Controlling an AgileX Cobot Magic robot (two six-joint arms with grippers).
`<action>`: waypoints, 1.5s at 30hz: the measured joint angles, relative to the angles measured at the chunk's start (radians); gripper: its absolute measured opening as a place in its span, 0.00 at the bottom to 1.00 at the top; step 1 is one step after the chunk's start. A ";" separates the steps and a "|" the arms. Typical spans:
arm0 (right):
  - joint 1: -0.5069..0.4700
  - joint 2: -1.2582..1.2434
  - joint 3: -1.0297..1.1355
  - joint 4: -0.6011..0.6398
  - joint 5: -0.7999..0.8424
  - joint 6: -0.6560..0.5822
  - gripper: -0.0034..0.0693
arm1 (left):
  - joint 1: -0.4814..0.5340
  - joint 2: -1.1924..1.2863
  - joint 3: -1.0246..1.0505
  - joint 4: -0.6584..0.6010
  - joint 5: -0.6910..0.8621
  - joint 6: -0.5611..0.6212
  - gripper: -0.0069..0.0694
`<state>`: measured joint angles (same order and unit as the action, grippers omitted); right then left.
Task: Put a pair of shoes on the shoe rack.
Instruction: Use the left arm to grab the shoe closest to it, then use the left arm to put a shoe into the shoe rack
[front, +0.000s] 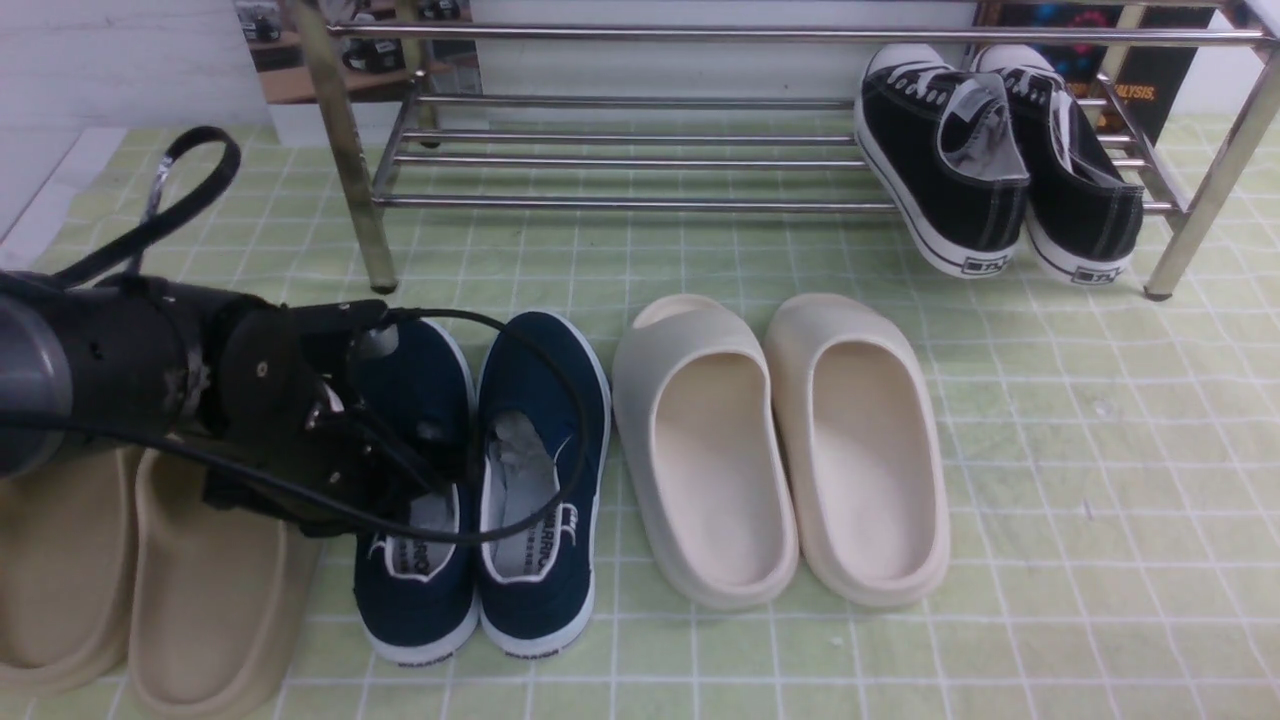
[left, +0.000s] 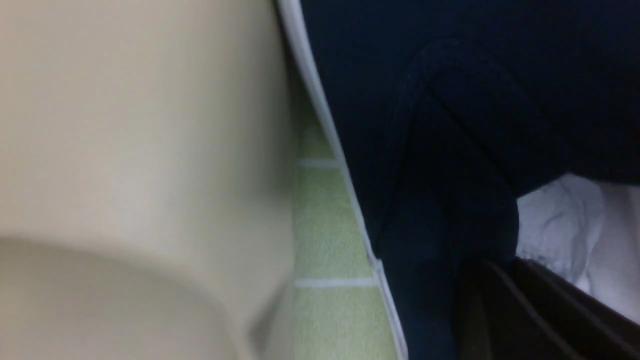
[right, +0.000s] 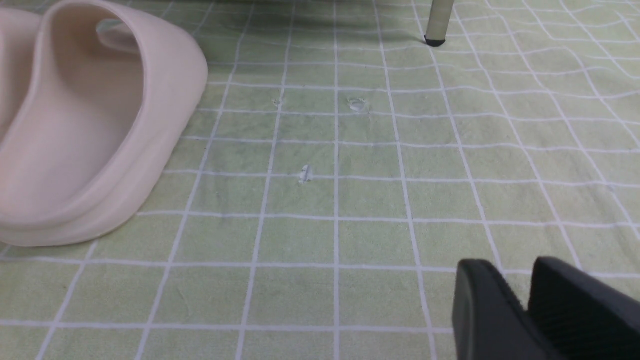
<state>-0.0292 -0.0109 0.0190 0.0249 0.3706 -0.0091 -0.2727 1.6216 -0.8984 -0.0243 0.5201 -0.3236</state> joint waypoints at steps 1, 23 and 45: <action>0.000 0.000 0.000 0.000 0.000 0.000 0.30 | -0.002 -0.008 -0.011 0.012 0.021 -0.015 0.11; 0.000 0.000 0.000 0.000 0.000 0.000 0.35 | -0.002 -0.020 -0.558 0.024 0.355 -0.014 0.11; 0.000 0.000 0.000 0.000 0.000 0.000 0.37 | 0.007 0.536 -1.037 0.043 -0.012 -0.020 0.11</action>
<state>-0.0292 -0.0109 0.0190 0.0249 0.3706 -0.0091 -0.2661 2.1576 -1.9353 0.0183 0.5080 -0.3432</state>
